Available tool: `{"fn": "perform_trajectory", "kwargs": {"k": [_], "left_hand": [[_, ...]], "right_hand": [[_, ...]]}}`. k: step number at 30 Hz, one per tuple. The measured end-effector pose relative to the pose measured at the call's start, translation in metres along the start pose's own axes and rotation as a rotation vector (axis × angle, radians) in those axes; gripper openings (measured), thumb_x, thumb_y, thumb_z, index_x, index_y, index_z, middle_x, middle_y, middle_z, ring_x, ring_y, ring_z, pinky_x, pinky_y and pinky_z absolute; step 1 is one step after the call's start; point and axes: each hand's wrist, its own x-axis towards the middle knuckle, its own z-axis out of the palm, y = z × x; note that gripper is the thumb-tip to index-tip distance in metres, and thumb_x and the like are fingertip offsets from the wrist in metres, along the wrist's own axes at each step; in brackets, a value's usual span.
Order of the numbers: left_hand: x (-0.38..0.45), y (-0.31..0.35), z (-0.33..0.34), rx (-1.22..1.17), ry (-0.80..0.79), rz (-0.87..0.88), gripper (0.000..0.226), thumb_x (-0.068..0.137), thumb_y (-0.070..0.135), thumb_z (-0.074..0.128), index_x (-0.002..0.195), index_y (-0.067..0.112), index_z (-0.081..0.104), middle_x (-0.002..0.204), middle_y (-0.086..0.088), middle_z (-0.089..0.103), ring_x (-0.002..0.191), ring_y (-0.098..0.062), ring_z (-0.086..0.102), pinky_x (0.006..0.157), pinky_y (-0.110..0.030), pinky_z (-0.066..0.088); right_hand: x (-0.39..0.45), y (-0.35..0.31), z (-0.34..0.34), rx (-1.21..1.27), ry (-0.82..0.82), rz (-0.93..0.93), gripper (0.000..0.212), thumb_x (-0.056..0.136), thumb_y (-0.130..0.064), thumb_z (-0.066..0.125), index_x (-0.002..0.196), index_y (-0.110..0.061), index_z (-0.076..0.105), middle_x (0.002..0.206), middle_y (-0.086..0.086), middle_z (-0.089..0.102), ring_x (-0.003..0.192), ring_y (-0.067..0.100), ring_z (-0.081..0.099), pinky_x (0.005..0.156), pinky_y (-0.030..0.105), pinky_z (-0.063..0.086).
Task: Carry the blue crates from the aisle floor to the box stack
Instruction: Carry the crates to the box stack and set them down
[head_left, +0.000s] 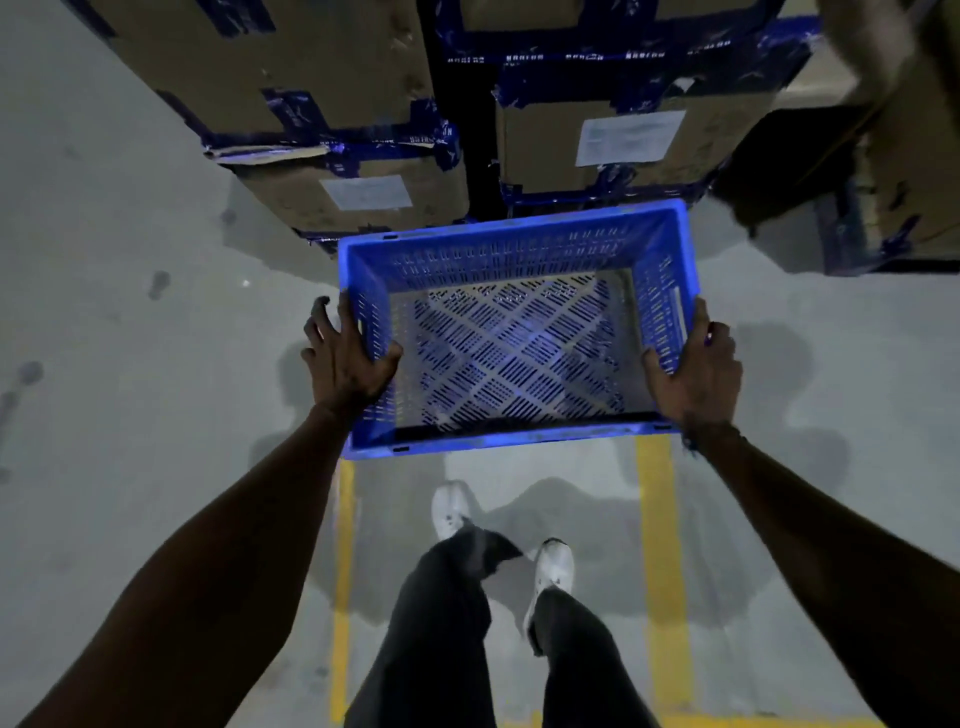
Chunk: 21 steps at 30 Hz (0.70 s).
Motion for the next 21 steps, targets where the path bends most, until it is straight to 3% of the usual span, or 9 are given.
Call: {"fn": "perform_trajectory", "kwargs": {"k": [4, 7, 11, 17, 21], "left_hand": [[0.024, 0.009, -0.025, 0.069, -0.043, 0.209, 0.102, 0.078, 0.066, 0.053, 0.163, 0.025, 0.013, 0.168, -0.012, 0.015, 0.15, -0.039, 0.02, 0.106, -0.066, 0.03], [0.058, 0.017, -0.034, 0.157, -0.122, 0.379, 0.101, 0.082, 0.065, 0.055, 0.164, 0.029, 0.009, 0.171, -0.005, 0.011, 0.154, -0.038, 0.017, 0.109, -0.071, 0.024], [0.104, 0.025, -0.035, 0.207, -0.224, 0.597, 0.098, 0.089, 0.065, 0.057, 0.164, 0.031, 0.004, 0.172, 0.0, 0.01, 0.156, -0.036, 0.012, 0.114, -0.07, 0.021], [0.144, 0.009, -0.041, 0.19, -0.435, 0.792, 0.099, 0.086, 0.07, 0.044, 0.162, 0.036, -0.009, 0.172, 0.002, 0.007, 0.158, -0.03, 0.01, 0.111, -0.074, 0.027], [0.149, 0.003, -0.039, 0.203, -0.399, 0.823, 0.102, 0.084, 0.071, 0.048, 0.164, 0.032, -0.002, 0.172, 0.005, 0.009, 0.154, -0.03, 0.018, 0.111, -0.072, 0.026]], "right_hand": [[-0.056, -0.017, 0.012, -0.033, 0.078, 0.184, 0.09, 0.086, -0.056, 0.051, 0.154, -0.005, 0.023, 0.148, 0.022, 0.038, 0.132, 0.039, 0.04, 0.098, 0.052, 0.039], [-0.085, -0.036, 0.017, -0.03, 0.088, 0.336, 0.095, 0.088, -0.058, 0.05, 0.154, 0.001, 0.016, 0.16, 0.022, 0.022, 0.147, 0.039, 0.024, 0.113, 0.055, 0.028], [-0.1, -0.07, 0.033, 0.035, 0.077, 0.486, 0.101, 0.088, -0.057, 0.052, 0.155, 0.004, 0.008, 0.164, 0.024, 0.009, 0.151, 0.04, 0.013, 0.117, 0.053, 0.023], [-0.102, -0.123, 0.055, 0.125, 0.119, 0.694, 0.105, 0.088, -0.06, 0.051, 0.156, 0.002, 0.0, 0.166, 0.02, -0.004, 0.153, 0.037, -0.001, 0.121, 0.051, 0.015], [-0.101, -0.156, 0.065, 0.235, 0.17, 0.788, 0.109, 0.087, -0.06, 0.053, 0.155, 0.005, 0.0, 0.164, 0.024, -0.007, 0.152, 0.04, 0.005, 0.121, 0.052, 0.019]]}}
